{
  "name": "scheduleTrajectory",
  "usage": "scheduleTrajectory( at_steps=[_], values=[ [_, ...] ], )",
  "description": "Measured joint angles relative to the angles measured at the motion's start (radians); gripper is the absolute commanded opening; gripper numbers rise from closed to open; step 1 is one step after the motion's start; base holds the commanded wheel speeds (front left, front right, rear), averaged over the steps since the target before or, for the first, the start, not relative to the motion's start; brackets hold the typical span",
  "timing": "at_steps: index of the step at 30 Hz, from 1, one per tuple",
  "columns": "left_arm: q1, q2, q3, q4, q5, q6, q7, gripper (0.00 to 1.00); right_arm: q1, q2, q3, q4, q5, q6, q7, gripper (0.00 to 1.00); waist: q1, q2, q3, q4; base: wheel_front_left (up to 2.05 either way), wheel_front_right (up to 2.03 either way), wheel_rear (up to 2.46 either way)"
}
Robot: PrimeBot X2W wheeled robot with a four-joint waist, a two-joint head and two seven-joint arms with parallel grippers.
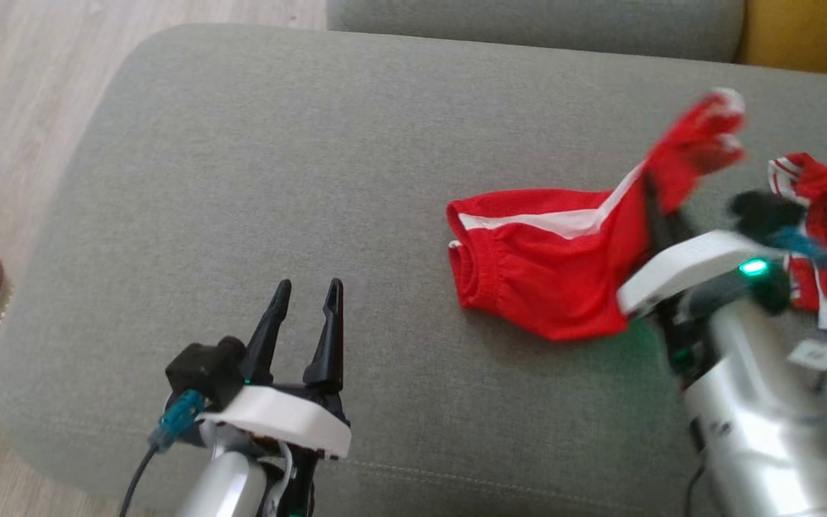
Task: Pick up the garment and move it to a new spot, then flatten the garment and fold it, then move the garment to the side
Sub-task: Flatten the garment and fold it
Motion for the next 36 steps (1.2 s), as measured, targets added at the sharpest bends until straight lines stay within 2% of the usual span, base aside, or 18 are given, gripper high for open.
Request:
scheduleTrajectory(
  at_steps=[7,14,15,16,26,36],
  values=[
    [0.018,0.000,-0.003,0.004,0.000,-0.007,0.000,1.00,0.072,0.002,0.264,-0.093,0.033,0.000,0.010,0.00,0.0000,0.0000,-0.014,0.041,0.00,0.00,0.00],
    [0.018,0.000,-0.005,0.003,0.000,-0.006,0.000,1.00,0.072,-0.007,0.374,-0.067,0.039,0.000,0.037,0.00,0.0000,0.0000,-0.012,0.084,0.00,0.00,0.00],
    [0.018,0.000,-0.005,0.003,0.000,-0.006,0.000,1.00,0.072,-0.008,0.381,-0.052,0.035,0.000,0.039,0.32,0.0000,0.0000,-0.011,0.089,0.00,0.00,0.00],
    [0.018,0.000,-0.006,0.003,0.000,-0.006,0.000,1.00,0.072,-0.009,0.390,-0.038,0.026,0.000,0.039,1.00,0.0000,0.0000,-0.010,0.094,0.00,0.00,0.00],
    [0.023,0.000,-0.007,-0.005,-0.007,0.002,0.000,1.00,0.072,-0.006,0.541,0.002,0.061,0.000,0.040,1.00,0.0000,0.0000,0.012,0.105,0.00,0.00,0.00],
    [0.021,0.000,-0.014,-0.015,-0.010,0.004,0.000,1.00,0.040,-0.002,0.586,0.104,0.119,0.000,0.037,1.00,0.0000,0.0000,0.045,0.093,0.00,0.00,0.00]
  ],
)
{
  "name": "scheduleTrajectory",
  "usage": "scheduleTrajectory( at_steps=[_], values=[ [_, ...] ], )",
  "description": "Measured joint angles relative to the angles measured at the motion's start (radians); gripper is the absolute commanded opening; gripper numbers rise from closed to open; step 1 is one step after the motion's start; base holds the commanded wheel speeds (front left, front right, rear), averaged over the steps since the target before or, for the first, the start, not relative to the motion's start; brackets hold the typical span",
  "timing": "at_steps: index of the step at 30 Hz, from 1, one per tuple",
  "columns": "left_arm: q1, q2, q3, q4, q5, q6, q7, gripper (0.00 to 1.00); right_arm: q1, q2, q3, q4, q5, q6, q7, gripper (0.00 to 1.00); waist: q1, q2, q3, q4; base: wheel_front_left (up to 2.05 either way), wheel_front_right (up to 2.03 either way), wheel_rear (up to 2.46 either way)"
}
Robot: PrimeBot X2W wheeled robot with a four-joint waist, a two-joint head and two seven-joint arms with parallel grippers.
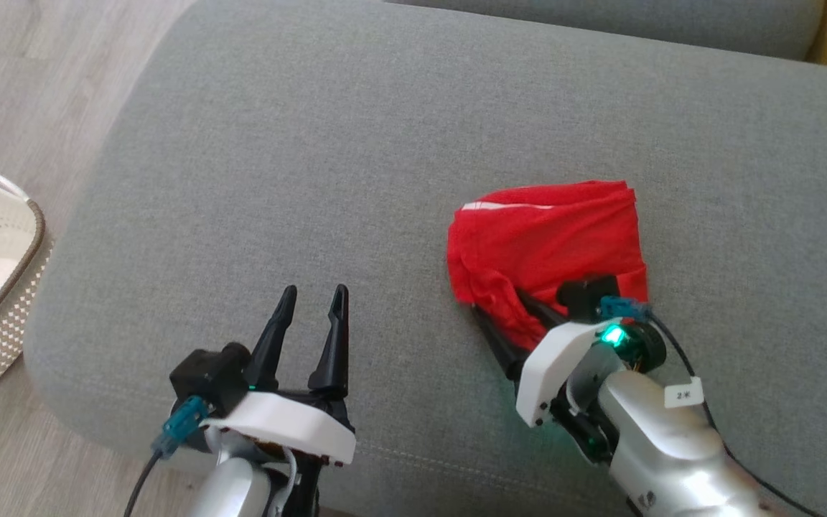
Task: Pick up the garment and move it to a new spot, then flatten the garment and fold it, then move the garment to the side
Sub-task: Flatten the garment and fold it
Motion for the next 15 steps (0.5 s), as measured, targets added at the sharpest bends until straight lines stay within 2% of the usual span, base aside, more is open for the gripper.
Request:
scheduleTrajectory(
  at_steps=[8,15],
  values=[
    [0.000,0.000,0.005,0.005,0.000,0.003,0.000,1.00,-0.014,0.000,0.036,0.001,0.031,0.000,-0.054,1.00,0.0000,0.0000,-0.017,-0.028,0.00,0.00,0.00],
    [0.000,0.000,0.022,0.008,0.010,-0.002,0.000,1.00,-0.014,-0.018,0.023,-0.089,0.070,0.000,-0.083,1.00,0.0000,0.0000,-0.062,-0.081,0.00,0.00,0.00]
  ],
)
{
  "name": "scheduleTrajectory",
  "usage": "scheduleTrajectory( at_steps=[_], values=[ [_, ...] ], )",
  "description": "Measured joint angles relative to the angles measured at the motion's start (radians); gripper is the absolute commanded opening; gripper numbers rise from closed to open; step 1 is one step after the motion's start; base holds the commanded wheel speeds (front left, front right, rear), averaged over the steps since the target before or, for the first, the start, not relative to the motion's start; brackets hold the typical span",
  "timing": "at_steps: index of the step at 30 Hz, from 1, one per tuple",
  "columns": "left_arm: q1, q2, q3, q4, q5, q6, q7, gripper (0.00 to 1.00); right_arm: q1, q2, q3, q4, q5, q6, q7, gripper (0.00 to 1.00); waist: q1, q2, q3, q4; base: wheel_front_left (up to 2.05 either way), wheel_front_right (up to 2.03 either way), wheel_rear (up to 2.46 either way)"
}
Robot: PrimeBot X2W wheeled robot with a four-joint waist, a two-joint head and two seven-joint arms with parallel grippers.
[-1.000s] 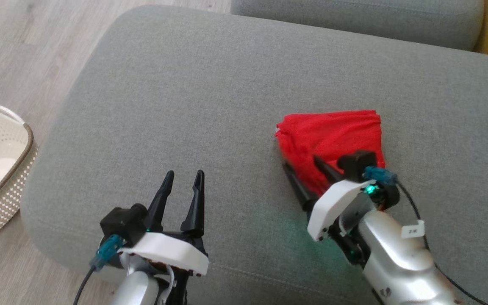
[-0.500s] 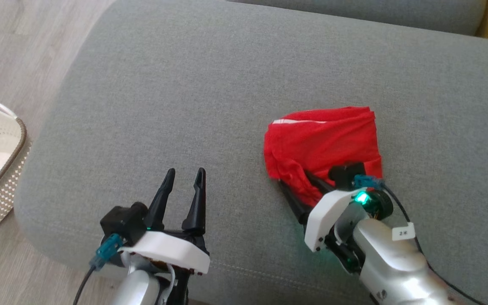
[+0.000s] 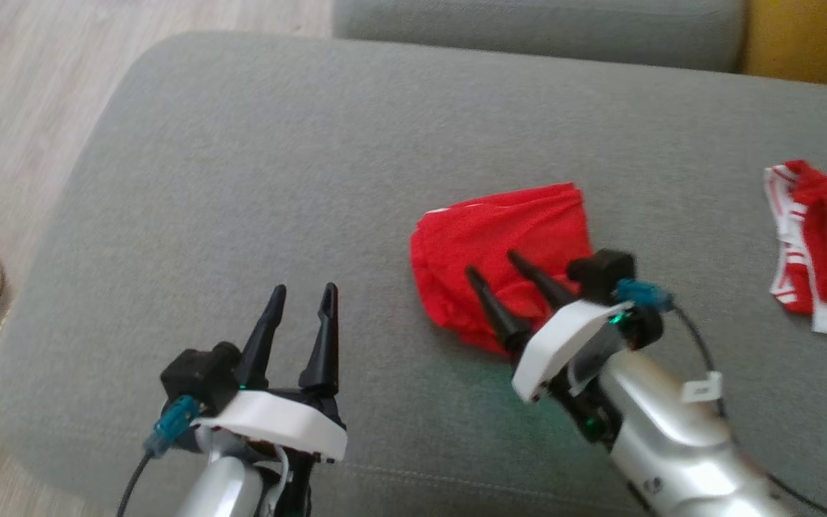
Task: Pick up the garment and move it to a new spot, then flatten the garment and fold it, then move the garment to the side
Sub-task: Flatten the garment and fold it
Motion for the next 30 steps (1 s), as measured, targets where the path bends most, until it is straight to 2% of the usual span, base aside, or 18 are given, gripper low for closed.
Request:
scheduleTrajectory(
  at_steps=[5,7,11,16,21,23,30],
  values=[
    [0.002,0.000,0.028,-0.002,0.007,0.000,0.000,1.00,0.001,-0.062,-0.060,-0.090,-0.008,0.000,-0.012,1.00,0.0000,0.0000,-0.033,-0.048,0.00,0.00,0.00],
    [0.002,0.000,0.033,-0.011,0.012,0.000,0.000,1.00,0.002,-0.089,-0.089,-0.129,-0.050,0.000,-0.021,1.00,0.0000,0.0000,-0.043,-0.070,0.00,0.00,0.00],
    [0.002,0.000,0.056,-0.028,0.016,0.000,0.000,1.00,0.020,-0.128,-0.197,-0.203,-0.127,0.000,-0.026,1.00,0.0000,0.0000,-0.052,-0.110,0.00,0.00,0.00],
    [0.002,0.000,0.069,-0.035,0.016,0.000,0.000,1.00,0.135,-0.140,-0.334,-0.286,-0.215,0.000,-0.028,1.00,0.0000,0.0000,-0.061,-0.146,0.00,0.00,0.00],
    [0.002,0.000,0.075,-0.035,0.015,-0.001,0.000,1.00,0.256,-0.127,-0.486,-0.364,-0.321,0.000,-0.055,1.00,0.0000,0.0000,-0.063,-0.160,0.00,0.00,0.00],
    [0.003,0.000,0.073,-0.034,0.015,-0.002,0.000,1.00,0.296,-0.102,-0.535,-0.393,-0.349,0.000,-0.062,1.00,0.0000,0.0000,-0.060,-0.163,0.00,0.00,0.00],
    [0.034,0.000,0.061,-0.016,0.015,-0.010,0.000,1.00,0.411,-0.034,-0.642,-0.450,-0.442,0.000,-0.071,1.00,0.0000,0.0000,-0.057,-0.171,0.00,0.00,0.00]
  ],
)
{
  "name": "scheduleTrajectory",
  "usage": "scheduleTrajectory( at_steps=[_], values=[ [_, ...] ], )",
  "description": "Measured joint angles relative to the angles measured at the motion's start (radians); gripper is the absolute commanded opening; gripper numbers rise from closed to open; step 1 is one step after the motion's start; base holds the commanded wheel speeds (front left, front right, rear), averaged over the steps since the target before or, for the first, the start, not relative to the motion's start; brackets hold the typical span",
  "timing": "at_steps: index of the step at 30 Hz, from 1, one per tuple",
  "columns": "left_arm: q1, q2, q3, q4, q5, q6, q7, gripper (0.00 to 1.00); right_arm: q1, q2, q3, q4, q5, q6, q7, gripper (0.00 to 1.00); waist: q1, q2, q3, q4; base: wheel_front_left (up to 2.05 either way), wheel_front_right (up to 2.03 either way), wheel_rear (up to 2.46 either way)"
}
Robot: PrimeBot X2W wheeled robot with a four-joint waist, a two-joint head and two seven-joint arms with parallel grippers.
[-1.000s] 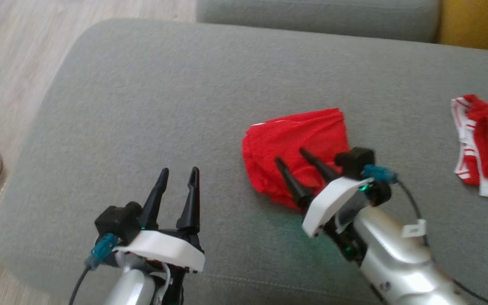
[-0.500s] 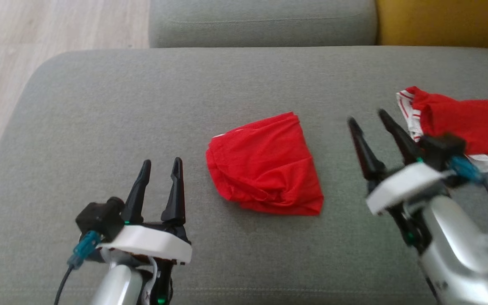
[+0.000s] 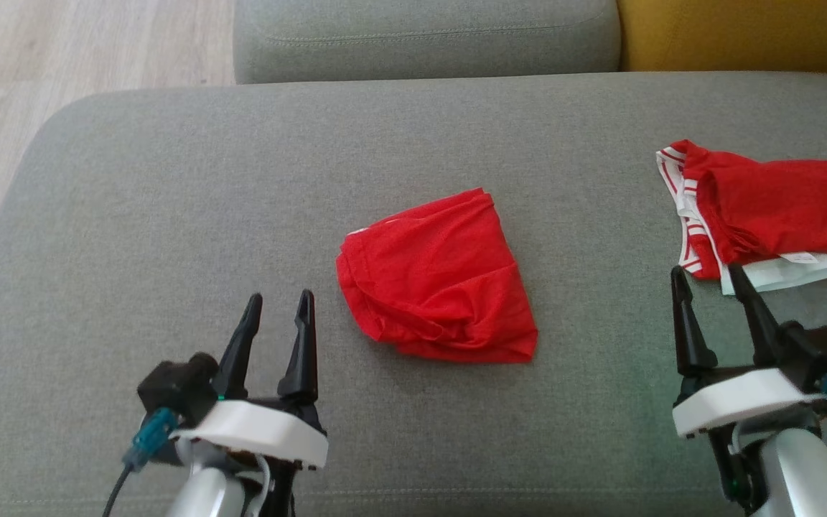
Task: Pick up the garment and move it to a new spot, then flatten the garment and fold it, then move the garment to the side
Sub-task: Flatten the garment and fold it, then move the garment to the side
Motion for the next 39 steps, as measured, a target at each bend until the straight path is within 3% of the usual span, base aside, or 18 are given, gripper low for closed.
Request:
scheduleTrajectory(
  at_steps=[17,28,39],
  values=[
    [0.012,0.000,-0.008,-0.006,0.000,-0.008,0.000,1.00,0.009,0.045,-0.012,-0.050,0.028,0.000,0.054,1.00,0.0000,0.0000,0.036,0.009,0.00,0.00,0.00],
    [-0.038,0.000,-0.037,-0.010,-0.010,-0.009,0.000,1.00,-0.169,0.023,0.094,0.091,0.161,0.000,0.217,1.00,0.0000,0.0000,0.124,0.056,0.00,0.00,0.00],
    [-0.078,0.000,-0.052,-0.008,-0.010,-0.009,0.000,1.00,-0.286,-0.025,0.262,0.244,0.340,0.000,0.306,1.00,0.0000,0.0000,0.183,0.126,0.00,0.00,0.00]
  ],
)
